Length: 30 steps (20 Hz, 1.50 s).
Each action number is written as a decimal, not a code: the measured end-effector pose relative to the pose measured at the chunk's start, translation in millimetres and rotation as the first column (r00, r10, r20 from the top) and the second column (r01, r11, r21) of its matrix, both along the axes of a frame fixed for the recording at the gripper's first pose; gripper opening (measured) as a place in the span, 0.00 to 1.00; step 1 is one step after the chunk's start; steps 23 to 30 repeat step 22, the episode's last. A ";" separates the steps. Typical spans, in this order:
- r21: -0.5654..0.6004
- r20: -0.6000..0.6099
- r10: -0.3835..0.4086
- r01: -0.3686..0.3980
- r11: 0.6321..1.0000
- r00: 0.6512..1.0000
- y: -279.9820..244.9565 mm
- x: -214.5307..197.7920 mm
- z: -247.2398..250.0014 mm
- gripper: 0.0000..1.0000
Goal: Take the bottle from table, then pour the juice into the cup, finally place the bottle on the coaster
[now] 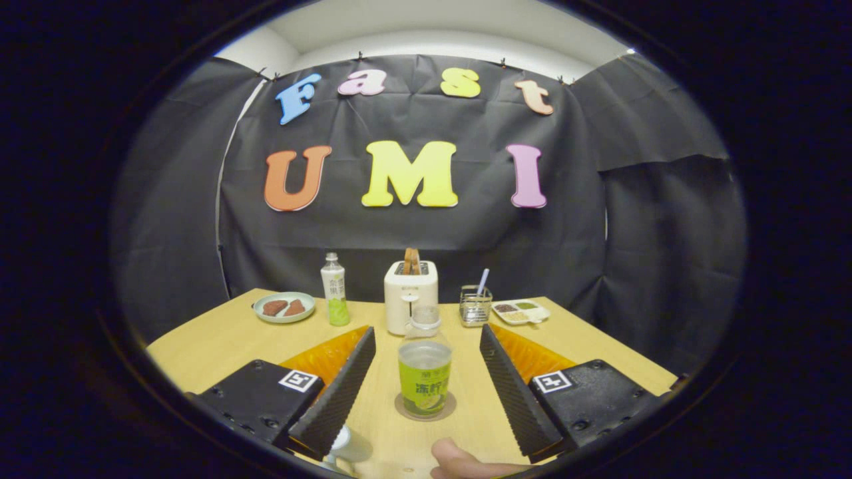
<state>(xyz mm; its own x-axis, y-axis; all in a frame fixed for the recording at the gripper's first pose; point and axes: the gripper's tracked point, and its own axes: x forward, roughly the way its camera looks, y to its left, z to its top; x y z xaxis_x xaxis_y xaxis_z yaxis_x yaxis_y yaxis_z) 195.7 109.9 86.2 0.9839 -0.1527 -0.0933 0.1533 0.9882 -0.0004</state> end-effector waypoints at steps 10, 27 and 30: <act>-0.019 -0.044 -0.047 0.046 0.999 0.998 -37.8 -139.0 10.5 1.00; 0.032 -0.011 0.011 -0.010 0.999 1.000 -72.5 -275.1 -11.9 1.00; 0.032 -0.011 0.011 -0.010 0.999 1.000 -72.5 -275.1 -11.9 1.00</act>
